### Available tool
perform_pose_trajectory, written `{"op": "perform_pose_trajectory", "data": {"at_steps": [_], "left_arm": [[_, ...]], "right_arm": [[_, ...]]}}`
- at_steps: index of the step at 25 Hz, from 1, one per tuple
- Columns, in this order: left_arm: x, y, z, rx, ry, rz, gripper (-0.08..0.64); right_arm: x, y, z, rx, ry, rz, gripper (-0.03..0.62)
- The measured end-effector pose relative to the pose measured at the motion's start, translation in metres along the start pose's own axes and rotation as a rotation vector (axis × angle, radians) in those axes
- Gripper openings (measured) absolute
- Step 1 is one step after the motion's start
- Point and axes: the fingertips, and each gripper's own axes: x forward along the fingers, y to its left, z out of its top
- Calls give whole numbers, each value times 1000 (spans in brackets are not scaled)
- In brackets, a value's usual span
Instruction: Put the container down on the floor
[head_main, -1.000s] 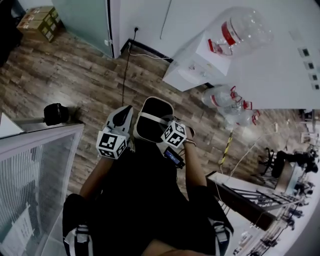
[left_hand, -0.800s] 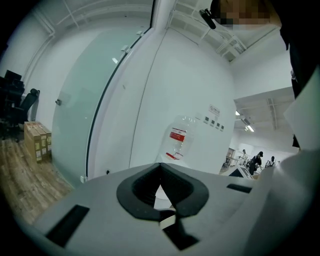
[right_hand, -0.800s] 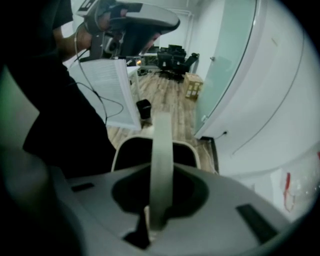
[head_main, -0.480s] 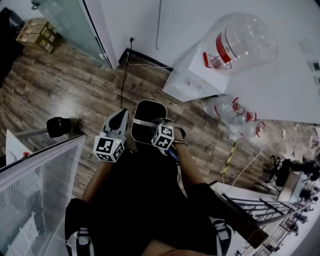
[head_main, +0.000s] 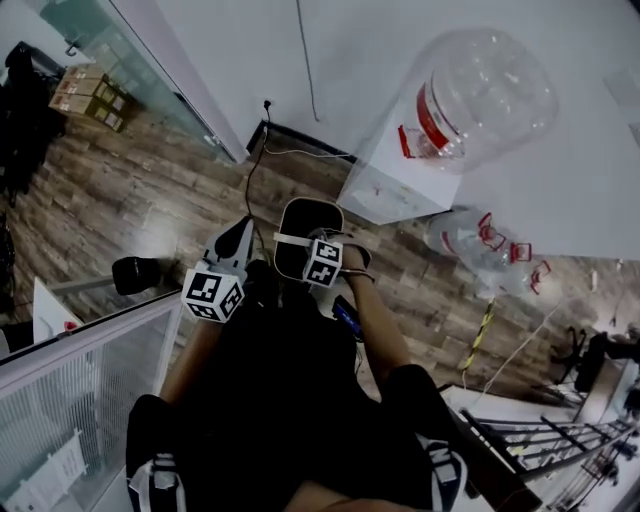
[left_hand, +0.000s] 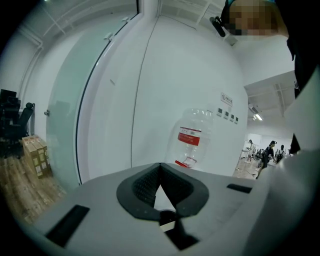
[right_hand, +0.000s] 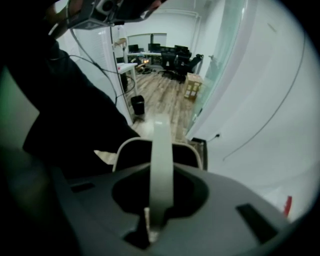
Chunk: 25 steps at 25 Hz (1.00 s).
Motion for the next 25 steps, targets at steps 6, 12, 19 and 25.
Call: {"op": "perform_pose_trajectory", "data": {"at_steps": [6,12,19,25], "left_arm": [[34,-3,-1,-5,4,-36,31],[86,17,0,-7,46,-71,31],[141,61,-10,-38,97,-128,31],[188,92,-9,-13,120,-212,31]], "right_arm": [[22,-37,-14,44,7,-20,61],[54,-79,-22,65,47,-4,61],[104,-108,-35,90,101,27,61],[150,-138,-45,122,136,39,61]]}}
